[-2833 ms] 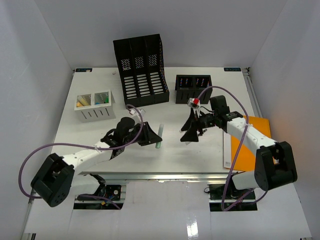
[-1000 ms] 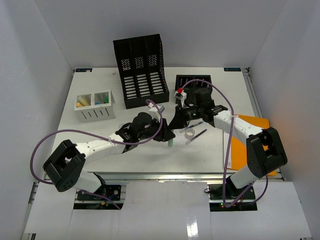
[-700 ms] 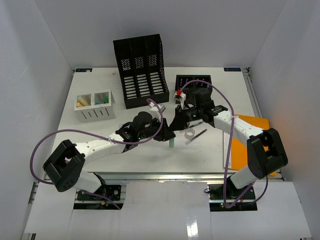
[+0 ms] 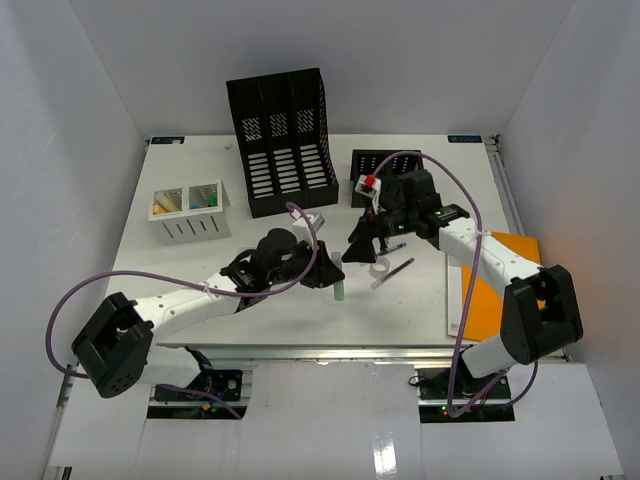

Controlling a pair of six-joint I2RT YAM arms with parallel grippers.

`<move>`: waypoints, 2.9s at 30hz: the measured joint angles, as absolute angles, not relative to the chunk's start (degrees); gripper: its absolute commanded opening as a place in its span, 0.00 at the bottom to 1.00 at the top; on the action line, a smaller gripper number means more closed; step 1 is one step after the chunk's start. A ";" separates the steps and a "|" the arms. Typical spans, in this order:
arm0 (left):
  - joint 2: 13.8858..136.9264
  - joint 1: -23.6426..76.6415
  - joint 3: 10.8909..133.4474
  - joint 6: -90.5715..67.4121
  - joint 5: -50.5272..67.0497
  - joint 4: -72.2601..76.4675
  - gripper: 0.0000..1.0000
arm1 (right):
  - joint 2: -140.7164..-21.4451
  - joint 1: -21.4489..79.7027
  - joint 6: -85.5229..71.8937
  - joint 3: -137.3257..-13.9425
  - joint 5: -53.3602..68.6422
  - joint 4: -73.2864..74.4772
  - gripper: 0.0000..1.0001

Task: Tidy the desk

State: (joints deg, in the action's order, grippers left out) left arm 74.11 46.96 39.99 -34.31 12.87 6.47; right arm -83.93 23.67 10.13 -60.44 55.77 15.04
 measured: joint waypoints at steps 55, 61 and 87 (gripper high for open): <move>86.77 -9.04 66.61 -15.09 -16.01 -8.70 0.26 | -71.29 11.56 22.95 -48.84 73.52 14.45 0.90; 86.80 -9.04 65.23 -16.08 -14.65 -8.69 0.65 | -71.29 11.24 23.99 -48.84 73.48 14.58 0.90; 45.10 -9.07 38.77 -23.87 27.27 -9.50 0.98 | -97.64 44.37 56.41 -75.14 39.62 29.27 0.90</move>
State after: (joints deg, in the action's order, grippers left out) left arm 45.10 -9.07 38.77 -23.87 27.27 -9.50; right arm -97.64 44.37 56.41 -75.14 39.62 29.27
